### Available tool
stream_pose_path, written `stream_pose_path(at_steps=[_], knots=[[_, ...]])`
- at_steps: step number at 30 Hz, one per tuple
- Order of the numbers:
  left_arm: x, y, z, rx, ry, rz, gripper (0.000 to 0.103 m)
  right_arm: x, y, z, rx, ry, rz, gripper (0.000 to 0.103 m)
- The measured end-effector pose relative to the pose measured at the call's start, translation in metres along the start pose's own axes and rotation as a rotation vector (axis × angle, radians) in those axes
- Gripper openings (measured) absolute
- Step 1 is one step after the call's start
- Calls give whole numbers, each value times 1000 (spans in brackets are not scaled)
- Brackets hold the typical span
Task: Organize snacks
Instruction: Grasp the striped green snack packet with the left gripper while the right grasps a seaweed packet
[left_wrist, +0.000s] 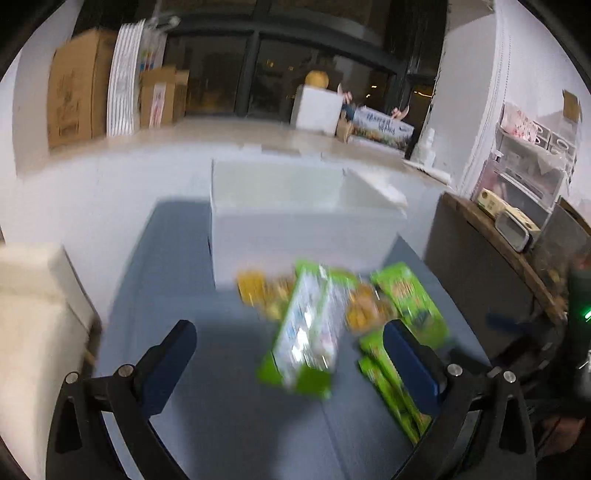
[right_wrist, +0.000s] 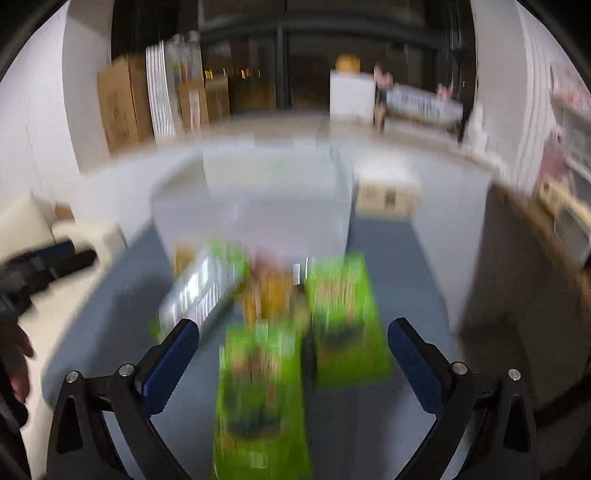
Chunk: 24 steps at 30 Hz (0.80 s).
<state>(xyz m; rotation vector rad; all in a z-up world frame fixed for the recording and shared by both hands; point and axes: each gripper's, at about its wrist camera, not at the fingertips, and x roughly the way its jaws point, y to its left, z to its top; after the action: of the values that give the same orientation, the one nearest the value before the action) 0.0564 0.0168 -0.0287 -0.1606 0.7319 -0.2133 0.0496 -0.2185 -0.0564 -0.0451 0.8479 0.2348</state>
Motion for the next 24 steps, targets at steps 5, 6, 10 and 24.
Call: stream_pose_path(at_steps=[5, 6, 10, 24], knots=[[1, -4, -30, -10, 59, -10, 103, 16, 3, -15, -8, 52, 34, 103], [2, -5, -33, -2, 63, -13, 103, 19, 3, -13, -12, 48, 22, 103], [12, -2, -36, -10, 85, -21, 103, 41, 4, -19, -4, 115, 44, 103], [80, -14, -23, 112, 157, -72, 103, 18, -12, -12, 51, 38, 107, 71]])
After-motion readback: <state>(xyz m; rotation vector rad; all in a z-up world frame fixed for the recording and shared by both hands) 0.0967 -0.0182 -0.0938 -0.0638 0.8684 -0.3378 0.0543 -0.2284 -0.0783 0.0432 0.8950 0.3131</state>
